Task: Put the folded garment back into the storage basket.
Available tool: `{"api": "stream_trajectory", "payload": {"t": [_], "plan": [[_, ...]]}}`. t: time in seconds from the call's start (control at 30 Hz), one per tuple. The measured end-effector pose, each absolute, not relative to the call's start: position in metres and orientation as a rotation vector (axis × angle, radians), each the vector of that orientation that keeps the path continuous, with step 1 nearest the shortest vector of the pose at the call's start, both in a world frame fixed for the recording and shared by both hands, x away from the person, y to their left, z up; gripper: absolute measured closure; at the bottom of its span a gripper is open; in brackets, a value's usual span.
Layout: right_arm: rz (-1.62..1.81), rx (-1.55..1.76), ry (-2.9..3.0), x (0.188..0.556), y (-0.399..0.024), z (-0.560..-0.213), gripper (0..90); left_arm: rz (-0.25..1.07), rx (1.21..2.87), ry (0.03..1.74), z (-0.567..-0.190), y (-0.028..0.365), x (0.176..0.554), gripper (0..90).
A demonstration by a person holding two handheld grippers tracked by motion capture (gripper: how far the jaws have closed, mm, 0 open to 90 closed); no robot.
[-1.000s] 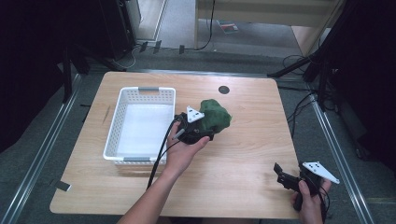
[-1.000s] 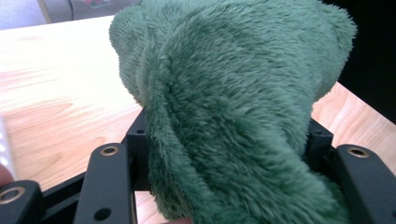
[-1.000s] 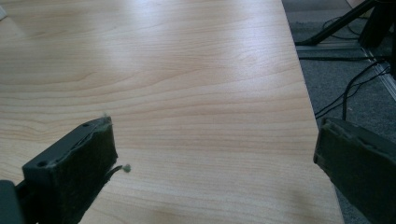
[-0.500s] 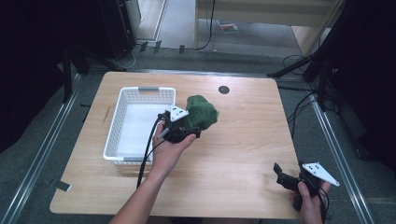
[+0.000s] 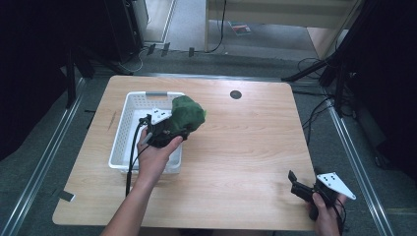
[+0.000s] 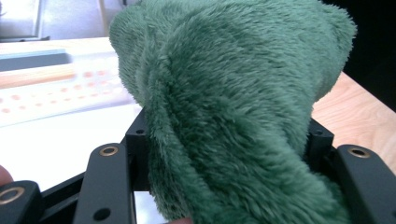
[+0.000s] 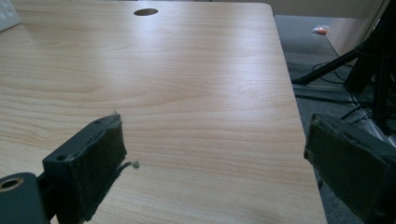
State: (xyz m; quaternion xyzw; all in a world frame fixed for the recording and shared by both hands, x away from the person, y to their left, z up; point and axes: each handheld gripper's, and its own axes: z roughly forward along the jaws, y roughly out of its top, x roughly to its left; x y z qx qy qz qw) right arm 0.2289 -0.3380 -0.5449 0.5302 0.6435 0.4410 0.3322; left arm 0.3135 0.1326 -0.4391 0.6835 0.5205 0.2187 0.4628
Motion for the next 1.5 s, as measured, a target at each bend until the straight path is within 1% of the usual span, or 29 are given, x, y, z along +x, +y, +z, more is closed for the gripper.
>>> {"api": "stream_trajectory", "payload": {"t": [0.13,0.23,0.4,0.6,0.83,1.07,1.2,1.5], "plan": [[1.150,1.366,1.683,0.229,-0.337,-0.545,5.0,0.558,1.666,1.313,-0.441,0.151,0.313,40.8],[1.156,1.350,1.712,0.229,-0.336,-0.545,2.1,0.568,1.649,1.336,-0.442,0.163,0.312,40.8],[1.165,1.337,1.761,0.229,-0.334,-0.545,0.0,0.591,1.635,1.361,-0.443,0.178,0.310,40.8],[1.167,1.343,1.772,0.230,-0.334,-0.545,0.0,0.600,1.628,1.395,-0.447,0.193,0.312,40.8],[1.176,1.352,1.772,0.230,-0.335,-0.545,0.0,0.616,1.655,1.456,-0.462,0.209,0.325,39.6],[1.183,1.352,1.773,0.230,-0.336,-0.545,0.0,0.620,1.687,1.509,-0.476,0.215,0.341,38.9],[1.186,1.354,1.772,0.230,-0.336,-0.545,0.0,0.615,1.718,1.512,-0.482,0.213,0.349,37.6],[1.186,1.352,1.774,0.230,-0.336,-0.545,0.0,0.576,1.855,1.549,-0.496,0.207,0.359,34.0]]}}
